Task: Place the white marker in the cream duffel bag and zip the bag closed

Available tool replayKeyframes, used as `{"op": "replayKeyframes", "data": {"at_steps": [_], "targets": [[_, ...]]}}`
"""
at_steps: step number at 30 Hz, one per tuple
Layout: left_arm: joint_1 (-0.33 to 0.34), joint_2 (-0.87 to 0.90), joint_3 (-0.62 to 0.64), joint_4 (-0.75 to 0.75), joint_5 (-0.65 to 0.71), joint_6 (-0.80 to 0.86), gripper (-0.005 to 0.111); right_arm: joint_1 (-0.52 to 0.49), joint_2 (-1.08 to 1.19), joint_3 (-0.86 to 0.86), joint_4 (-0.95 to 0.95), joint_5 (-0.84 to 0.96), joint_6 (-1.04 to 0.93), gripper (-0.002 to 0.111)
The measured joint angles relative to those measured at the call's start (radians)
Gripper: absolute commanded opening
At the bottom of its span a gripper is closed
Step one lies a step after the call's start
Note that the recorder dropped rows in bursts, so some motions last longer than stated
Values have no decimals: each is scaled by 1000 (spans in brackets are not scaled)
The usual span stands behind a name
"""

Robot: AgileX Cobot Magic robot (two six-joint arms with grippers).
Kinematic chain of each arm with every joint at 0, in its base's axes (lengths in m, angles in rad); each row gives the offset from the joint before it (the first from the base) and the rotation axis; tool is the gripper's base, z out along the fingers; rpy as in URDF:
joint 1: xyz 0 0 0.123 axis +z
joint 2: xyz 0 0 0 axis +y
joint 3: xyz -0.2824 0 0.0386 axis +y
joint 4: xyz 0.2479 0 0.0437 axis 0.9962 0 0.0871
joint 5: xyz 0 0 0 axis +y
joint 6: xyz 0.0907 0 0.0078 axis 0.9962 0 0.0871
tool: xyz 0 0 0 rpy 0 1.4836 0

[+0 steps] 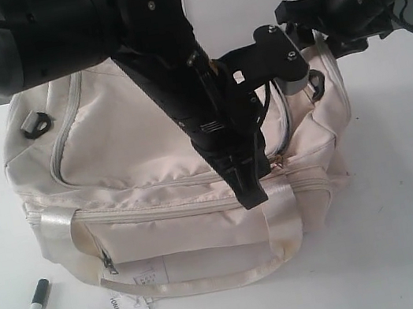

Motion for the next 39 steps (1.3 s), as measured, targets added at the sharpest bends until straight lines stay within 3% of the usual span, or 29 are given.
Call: {"op": "replayKeyframes", "data": {"at_steps": [6, 10, 16, 30, 39], "targets": [[0, 0, 0, 0, 0, 0, 0, -19, -84, 0, -162, 59, 101, 64], [0, 0, 0, 0, 0, 0, 0, -22, -179, 27, -178, 94, 109, 58], [0, 0, 0, 0, 0, 0, 0, -22, -308, 133, -180, 89, 116, 58], [0, 0, 0, 0, 0, -3, 0, -22, -432, 440, -20, 36, 82, 58], [0, 0, 0, 0, 0, -3, 0, 36, -445, 580, 49, -122, 55, 58]]}}
